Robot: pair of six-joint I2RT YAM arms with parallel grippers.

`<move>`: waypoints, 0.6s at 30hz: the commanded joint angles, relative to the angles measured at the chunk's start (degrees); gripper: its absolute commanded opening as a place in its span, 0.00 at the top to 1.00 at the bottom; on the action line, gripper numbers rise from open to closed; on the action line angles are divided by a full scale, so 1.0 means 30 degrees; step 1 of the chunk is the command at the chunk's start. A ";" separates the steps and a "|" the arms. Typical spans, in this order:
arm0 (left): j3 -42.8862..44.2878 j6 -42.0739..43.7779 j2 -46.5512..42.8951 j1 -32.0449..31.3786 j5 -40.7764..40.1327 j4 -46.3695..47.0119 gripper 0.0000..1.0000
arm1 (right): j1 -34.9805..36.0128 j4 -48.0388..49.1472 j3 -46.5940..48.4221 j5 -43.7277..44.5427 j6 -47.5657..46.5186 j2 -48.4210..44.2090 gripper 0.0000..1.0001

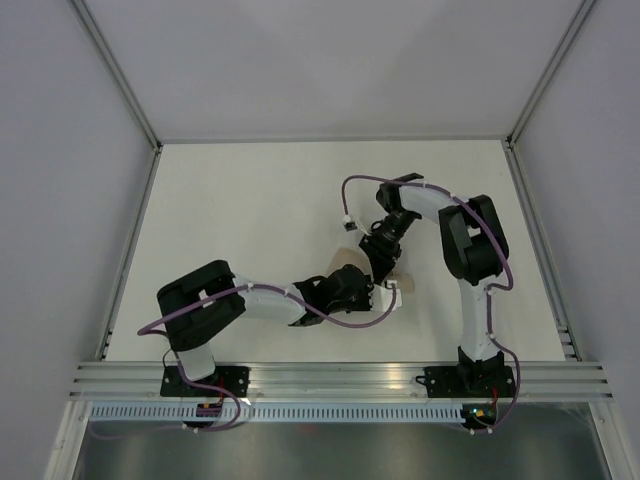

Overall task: Fold the napkin, place the utensils inside, and roll it up
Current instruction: Roll the napkin at the center of the board.

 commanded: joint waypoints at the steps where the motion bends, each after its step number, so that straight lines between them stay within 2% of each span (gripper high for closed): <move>1: 0.0262 -0.2195 -0.0855 0.0784 0.3762 -0.2346 0.96 | -0.1186 0.4755 0.1126 0.0610 0.0974 -0.2003 0.47; 5: 0.0204 -0.3634 -0.1471 0.2133 0.7563 -0.2434 0.97 | -0.3206 0.6075 0.1274 -0.0035 0.3845 -0.3706 0.45; 10: 0.1372 -0.6504 -0.0247 0.4386 1.2111 -0.3136 0.98 | -0.5492 0.7156 0.0515 -0.0886 0.3822 -0.5986 0.45; 14: 0.2486 -0.8117 0.1424 0.5474 1.5214 -0.4186 0.98 | -0.6228 0.8650 -0.2878 -0.0273 0.2651 -0.9092 0.44; 18: 0.4477 -0.9231 0.3650 0.6090 1.7211 -0.6502 0.98 | -0.5381 1.1579 -0.7389 0.2413 0.1568 -1.3427 0.42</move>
